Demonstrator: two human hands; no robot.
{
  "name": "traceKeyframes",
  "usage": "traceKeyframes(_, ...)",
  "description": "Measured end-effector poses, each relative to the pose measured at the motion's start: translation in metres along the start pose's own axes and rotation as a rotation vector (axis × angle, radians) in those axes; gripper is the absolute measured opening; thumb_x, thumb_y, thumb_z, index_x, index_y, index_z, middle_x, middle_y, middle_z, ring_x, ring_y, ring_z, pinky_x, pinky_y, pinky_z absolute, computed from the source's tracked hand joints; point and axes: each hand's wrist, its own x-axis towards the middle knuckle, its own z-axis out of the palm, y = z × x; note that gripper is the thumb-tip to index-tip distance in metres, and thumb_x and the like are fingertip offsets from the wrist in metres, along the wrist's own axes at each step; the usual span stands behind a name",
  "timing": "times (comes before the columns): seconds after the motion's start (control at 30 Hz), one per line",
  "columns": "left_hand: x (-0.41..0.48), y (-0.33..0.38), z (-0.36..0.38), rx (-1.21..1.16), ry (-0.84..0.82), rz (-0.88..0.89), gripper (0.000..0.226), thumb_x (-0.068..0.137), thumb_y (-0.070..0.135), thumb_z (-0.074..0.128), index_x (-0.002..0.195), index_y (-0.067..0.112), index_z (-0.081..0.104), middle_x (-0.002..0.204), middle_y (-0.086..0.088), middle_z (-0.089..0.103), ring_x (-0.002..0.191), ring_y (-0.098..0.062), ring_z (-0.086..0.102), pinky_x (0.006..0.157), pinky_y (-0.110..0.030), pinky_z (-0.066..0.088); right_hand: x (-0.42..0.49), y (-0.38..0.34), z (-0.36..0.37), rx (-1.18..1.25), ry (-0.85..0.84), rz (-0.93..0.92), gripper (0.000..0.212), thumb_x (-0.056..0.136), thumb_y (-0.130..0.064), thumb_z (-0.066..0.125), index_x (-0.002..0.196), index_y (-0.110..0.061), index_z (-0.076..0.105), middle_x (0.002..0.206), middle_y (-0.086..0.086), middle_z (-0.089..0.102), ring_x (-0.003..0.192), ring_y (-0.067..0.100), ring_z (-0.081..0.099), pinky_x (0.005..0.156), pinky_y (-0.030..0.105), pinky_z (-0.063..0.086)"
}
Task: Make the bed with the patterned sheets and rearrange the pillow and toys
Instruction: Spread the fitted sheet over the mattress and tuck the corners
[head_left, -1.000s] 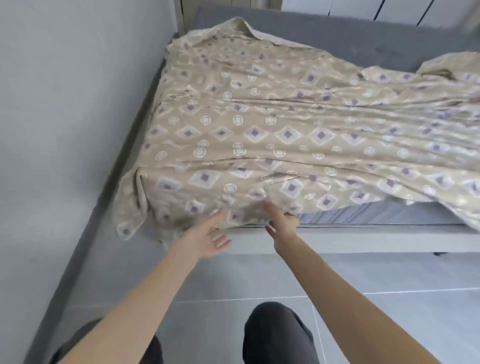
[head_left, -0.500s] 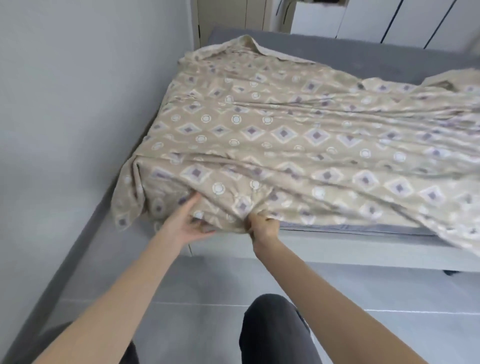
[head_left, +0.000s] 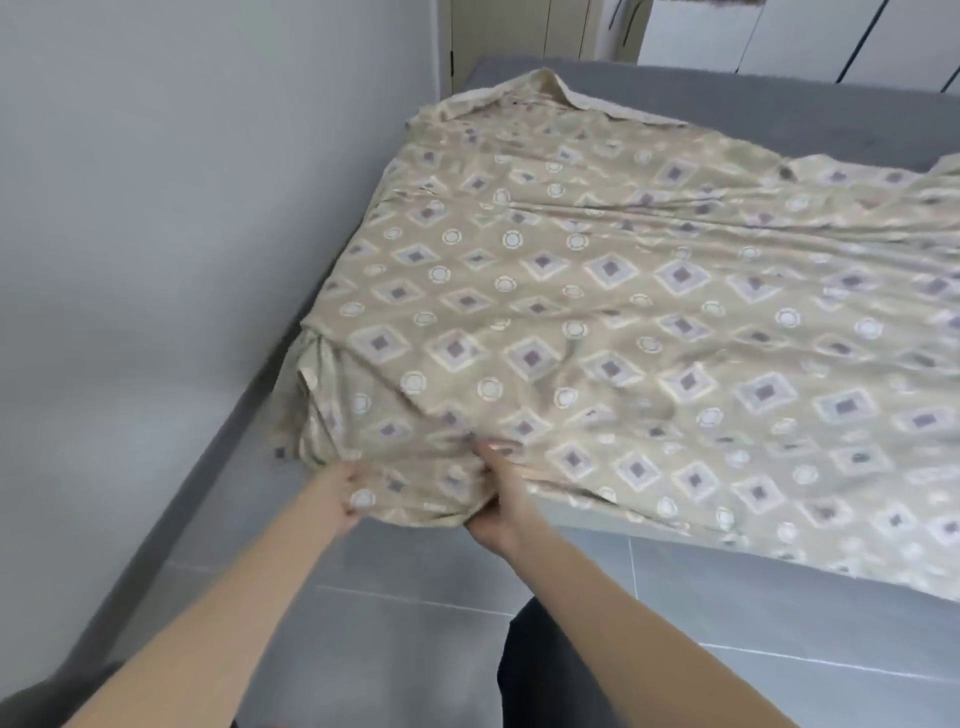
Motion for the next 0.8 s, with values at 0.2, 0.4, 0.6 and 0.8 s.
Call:
traceKeyframes(0.2,0.002,-0.012,-0.031,0.076,0.171,-0.135,0.007,0.092,0.012,0.055,0.095,0.007,0.058,0.074,-0.007,0.058,0.062,-0.020,0.052,0.049,-0.033,0.045,0.026,0.021,-0.025,-0.150,0.356,0.243,0.017,0.086,-0.019,0.064,0.076,-0.010,0.053,0.058,0.006,0.063,0.029,0.004,0.036,0.030,0.012,0.035)
traceKeyframes(0.4,0.002,0.000,-0.039,0.194,0.242,-0.019,0.023,0.098,0.005,0.038,0.078,0.007,0.049,0.070,-0.008,0.041,0.059,-0.019,0.040,0.048,-0.029,0.041,0.032,0.033,-0.046,-0.526,0.349,0.257,0.045,0.087,-0.052,0.061,0.084,-0.008,0.058,0.078,0.012,0.061,0.076,0.029,0.062,0.063,0.038,0.054)
traceKeyframes(0.6,-0.009,0.021,-0.005,0.220,0.256,0.173,0.057,0.089,0.010,0.060,0.140,0.000,0.037,0.131,-0.022,0.050,0.121,-0.034,0.050,0.102,-0.045,0.043,0.008,0.003,-0.040,-1.265,0.133,0.318,0.037,0.092,-0.045,0.050,0.111,-0.014,0.061,0.103,0.000,0.068,0.074,0.017,0.064,0.074,0.027,0.051)
traceKeyframes(0.8,-0.033,0.062,0.031,0.505,0.225,0.943,0.075,0.086,0.015,0.055,0.150,0.028,0.018,0.152,-0.005,0.026,0.138,-0.021,0.030,0.113,-0.043,0.030,-0.026,-0.061,0.014,-1.676,0.055,-0.624,0.017,0.088,-0.014,0.054,0.096,-0.015,0.069,0.086,-0.007,0.068,0.075,0.012,0.062,0.071,0.024,0.047)
